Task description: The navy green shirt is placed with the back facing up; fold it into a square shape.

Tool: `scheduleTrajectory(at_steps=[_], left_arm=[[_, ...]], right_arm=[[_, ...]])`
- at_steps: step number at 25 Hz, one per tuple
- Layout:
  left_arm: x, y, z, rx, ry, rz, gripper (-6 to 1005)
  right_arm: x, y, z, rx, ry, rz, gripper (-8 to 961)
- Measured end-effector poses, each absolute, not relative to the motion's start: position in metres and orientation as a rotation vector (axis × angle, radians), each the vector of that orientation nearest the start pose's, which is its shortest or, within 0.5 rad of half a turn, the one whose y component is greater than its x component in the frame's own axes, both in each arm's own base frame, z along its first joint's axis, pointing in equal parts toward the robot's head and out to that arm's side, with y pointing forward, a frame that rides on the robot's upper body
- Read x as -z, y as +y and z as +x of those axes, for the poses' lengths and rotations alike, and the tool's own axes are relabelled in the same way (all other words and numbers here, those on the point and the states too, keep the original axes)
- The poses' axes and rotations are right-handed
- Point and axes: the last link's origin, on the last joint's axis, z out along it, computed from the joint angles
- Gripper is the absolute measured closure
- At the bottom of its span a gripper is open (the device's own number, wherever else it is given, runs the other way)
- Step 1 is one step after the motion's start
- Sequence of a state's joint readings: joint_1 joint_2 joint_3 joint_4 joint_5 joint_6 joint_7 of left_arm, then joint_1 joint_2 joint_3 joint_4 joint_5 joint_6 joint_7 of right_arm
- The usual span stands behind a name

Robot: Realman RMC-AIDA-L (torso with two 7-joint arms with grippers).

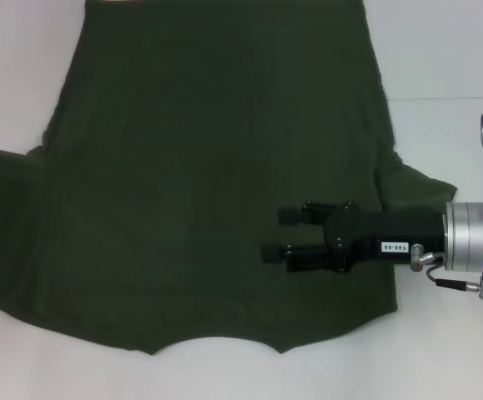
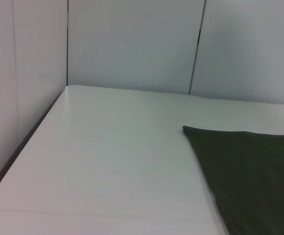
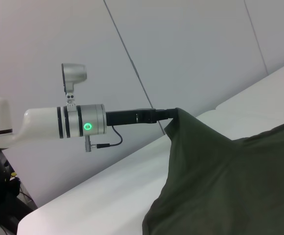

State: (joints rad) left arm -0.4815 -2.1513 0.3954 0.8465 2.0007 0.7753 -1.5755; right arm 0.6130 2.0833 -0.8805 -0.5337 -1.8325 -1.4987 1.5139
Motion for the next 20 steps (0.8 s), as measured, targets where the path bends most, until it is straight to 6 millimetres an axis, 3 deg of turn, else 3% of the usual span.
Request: scheduleTrajectory(at_steps=[11,20], left_arm=[[-0.087,0.377,-0.353,0.432,-0.993,-1.741,1000],[-0.073,0.367,-0.32,0.58,-1.063,-1.964,1000]], right_arm=[[0.036,0.339,0.224,-0.833,0.806,-2.808,47],[0.036,0.339,0.225,-0.831,0.802,-2.807,52]])
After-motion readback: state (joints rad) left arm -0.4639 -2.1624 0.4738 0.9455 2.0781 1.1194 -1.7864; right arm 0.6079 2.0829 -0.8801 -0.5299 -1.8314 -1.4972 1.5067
